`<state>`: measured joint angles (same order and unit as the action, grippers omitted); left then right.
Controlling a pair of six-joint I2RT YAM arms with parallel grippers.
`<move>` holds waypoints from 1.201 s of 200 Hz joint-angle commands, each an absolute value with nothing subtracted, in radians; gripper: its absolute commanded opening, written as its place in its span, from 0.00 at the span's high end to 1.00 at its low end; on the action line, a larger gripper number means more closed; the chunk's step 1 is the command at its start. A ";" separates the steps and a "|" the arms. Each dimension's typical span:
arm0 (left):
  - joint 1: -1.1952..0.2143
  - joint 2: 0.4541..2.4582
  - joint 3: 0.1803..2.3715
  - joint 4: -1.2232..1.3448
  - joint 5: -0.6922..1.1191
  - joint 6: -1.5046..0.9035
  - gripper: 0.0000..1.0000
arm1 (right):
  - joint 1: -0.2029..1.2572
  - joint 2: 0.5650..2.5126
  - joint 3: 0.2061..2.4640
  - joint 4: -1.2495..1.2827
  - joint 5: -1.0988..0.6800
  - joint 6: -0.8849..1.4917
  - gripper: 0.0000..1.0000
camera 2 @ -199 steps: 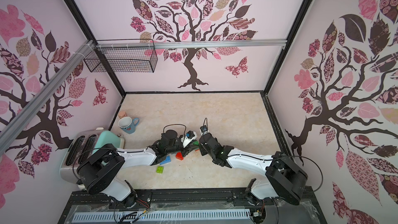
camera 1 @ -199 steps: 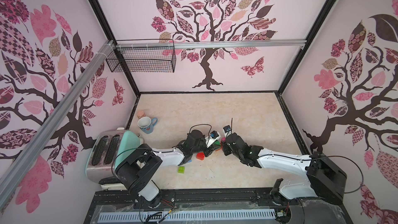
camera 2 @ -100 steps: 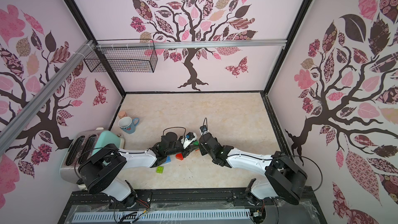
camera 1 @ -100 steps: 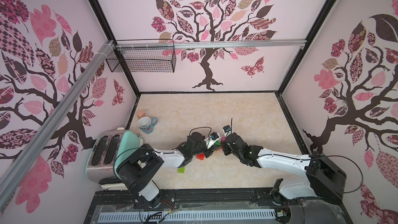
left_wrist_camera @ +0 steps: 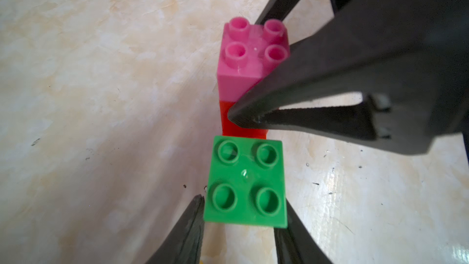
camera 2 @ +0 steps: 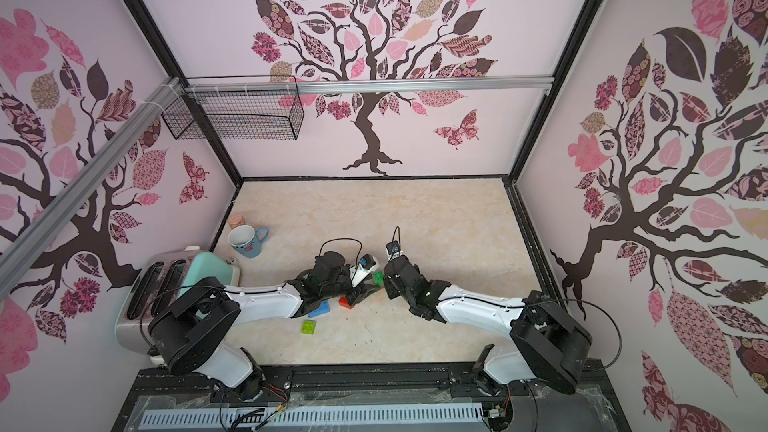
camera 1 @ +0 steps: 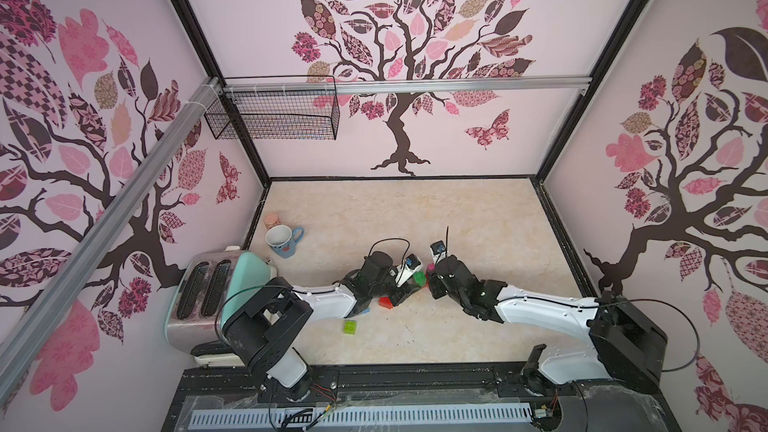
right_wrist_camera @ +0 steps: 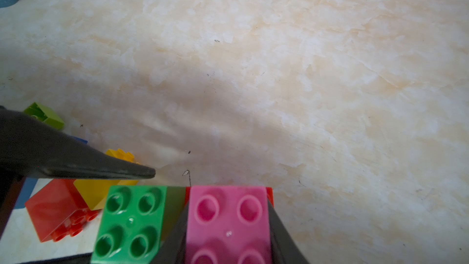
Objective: Assemble the number 4 with lego
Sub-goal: Pick up the lego brick from the center of the board.
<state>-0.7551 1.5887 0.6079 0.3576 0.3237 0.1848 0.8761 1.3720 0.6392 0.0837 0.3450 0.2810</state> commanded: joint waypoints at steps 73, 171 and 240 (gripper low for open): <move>-0.755 1.670 0.577 0.506 0.370 0.163 0.62 | 0.877 1.427 0.595 -0.082 0.292 0.297 1.00; -0.791 1.691 0.561 0.619 0.351 0.157 0.63 | 0.878 1.427 0.594 -0.081 0.293 0.299 1.00; -0.805 1.718 0.575 0.615 0.341 0.166 0.81 | 0.877 1.418 0.589 -0.080 0.297 0.301 1.00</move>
